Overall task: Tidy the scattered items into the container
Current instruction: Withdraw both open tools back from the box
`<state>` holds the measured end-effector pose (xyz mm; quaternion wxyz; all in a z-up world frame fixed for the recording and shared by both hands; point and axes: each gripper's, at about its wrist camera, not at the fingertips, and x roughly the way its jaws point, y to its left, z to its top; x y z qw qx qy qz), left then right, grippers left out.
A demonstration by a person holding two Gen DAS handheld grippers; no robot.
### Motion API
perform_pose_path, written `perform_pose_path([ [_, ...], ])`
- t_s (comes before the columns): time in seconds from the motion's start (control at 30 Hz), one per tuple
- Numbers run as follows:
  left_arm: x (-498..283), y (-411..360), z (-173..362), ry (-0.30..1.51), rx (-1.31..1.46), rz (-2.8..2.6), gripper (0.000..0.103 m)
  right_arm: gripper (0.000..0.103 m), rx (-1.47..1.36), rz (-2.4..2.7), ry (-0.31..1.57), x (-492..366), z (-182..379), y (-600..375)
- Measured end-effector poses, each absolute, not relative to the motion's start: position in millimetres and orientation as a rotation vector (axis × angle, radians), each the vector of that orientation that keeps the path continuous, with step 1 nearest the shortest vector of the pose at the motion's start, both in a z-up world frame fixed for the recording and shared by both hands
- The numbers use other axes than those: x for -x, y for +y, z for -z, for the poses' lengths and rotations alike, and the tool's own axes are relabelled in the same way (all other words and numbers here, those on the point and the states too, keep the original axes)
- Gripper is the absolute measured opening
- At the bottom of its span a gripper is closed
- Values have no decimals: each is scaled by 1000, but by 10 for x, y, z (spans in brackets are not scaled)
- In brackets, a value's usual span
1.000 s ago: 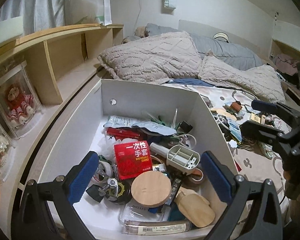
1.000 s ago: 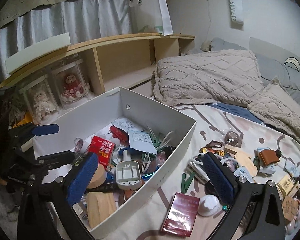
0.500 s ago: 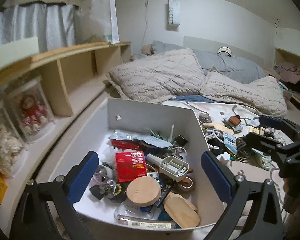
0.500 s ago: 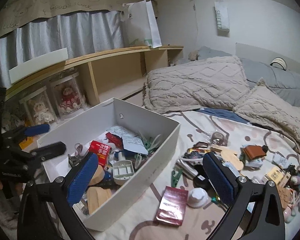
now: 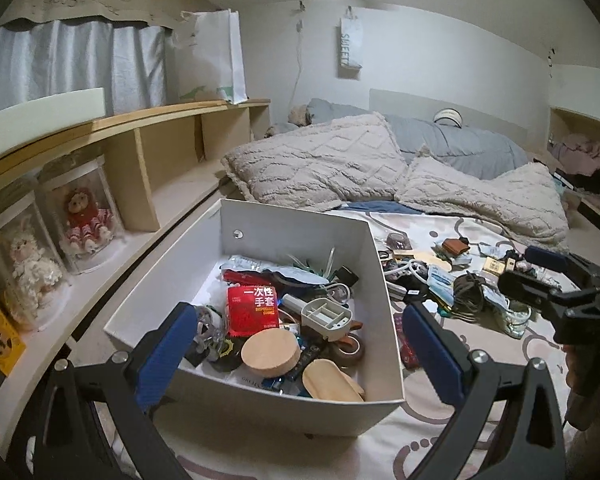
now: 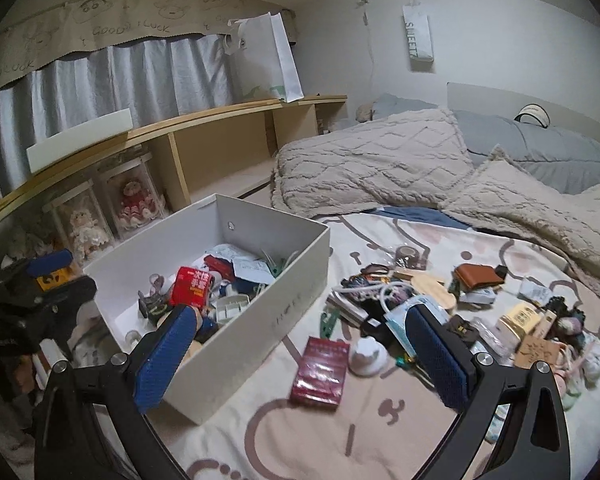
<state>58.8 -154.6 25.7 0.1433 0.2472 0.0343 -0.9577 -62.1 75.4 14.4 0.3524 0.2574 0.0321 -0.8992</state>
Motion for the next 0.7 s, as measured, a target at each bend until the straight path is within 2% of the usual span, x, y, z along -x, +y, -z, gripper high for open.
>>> perform_pose_path([
  [0.7, -1048, -995, -205, 24, -702, 2696, 103, 103, -612, 2389, 154, 119, -147, 1224],
])
